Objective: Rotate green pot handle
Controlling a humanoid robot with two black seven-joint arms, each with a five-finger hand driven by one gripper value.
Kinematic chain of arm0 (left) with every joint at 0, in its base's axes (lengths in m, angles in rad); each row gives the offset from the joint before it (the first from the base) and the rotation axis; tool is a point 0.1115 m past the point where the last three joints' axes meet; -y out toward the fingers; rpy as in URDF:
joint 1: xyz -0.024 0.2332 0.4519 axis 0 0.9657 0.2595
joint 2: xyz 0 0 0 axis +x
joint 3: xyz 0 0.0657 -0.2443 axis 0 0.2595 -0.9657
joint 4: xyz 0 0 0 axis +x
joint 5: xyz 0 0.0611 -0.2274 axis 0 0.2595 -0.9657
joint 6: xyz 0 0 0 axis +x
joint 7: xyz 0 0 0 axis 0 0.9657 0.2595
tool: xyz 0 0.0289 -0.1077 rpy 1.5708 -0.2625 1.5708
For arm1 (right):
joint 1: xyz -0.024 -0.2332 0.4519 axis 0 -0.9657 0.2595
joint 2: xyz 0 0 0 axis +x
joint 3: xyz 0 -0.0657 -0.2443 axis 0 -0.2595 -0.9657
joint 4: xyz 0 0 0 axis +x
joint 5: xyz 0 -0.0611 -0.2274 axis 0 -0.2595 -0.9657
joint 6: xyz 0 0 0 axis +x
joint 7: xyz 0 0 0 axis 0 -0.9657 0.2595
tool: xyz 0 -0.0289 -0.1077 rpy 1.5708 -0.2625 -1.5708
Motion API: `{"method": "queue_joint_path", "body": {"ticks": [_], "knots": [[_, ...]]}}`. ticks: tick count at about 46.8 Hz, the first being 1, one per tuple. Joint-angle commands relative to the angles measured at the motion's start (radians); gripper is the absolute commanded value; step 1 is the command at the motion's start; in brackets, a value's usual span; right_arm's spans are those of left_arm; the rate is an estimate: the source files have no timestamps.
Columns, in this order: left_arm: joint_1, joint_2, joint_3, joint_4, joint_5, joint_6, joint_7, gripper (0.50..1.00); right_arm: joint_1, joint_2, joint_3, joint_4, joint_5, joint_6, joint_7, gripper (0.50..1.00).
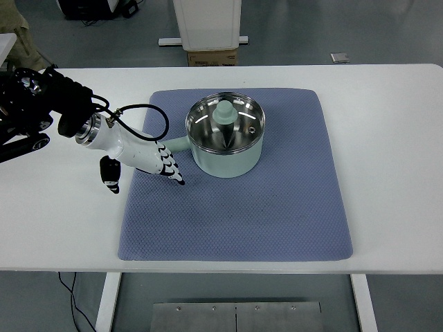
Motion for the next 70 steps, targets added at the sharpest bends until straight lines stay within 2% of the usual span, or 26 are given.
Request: {"method": "queue_joint_path", "body": {"ticks": [1, 9, 38, 49, 62, 70], "knots": [[0.0, -0.001, 0.004, 0.003, 0.001, 0.002, 0.0, 1.0, 0.0, 0.0, 0.0, 0.0, 0.0, 0.0, 0.0, 1.0], [0.0, -0.002, 0.009, 0.039, 0.028, 0.025, 0.0, 1.0, 0.0, 0.0, 0.0, 0.0, 0.001, 0.0, 0.0, 1.0], [0.002, -0.007, 0.024, 0.112, 0.028, 0.035, 0.0, 1.0, 0.0, 0.0, 0.0, 0.0, 0.001, 0.0, 0.0, 1.0], [0.002, -0.014, 0.041, 0.138, 0.026, 0.063, 0.0, 1.0, 0.0, 0.0, 0.0, 0.0, 0.0, 0.0, 0.0, 1.0], [0.003, -0.014, 0.043, 0.134, 0.02, 0.066, 0.0, 1.0, 0.0, 0.0, 0.0, 0.0, 0.0, 0.0, 0.0, 1.0], [0.002, -0.008, 0.043, 0.07, 0.021, 0.06, 0.0, 1.0, 0.0, 0.0, 0.0, 0.0, 0.001, 0.0, 0.0, 1.0]]}}
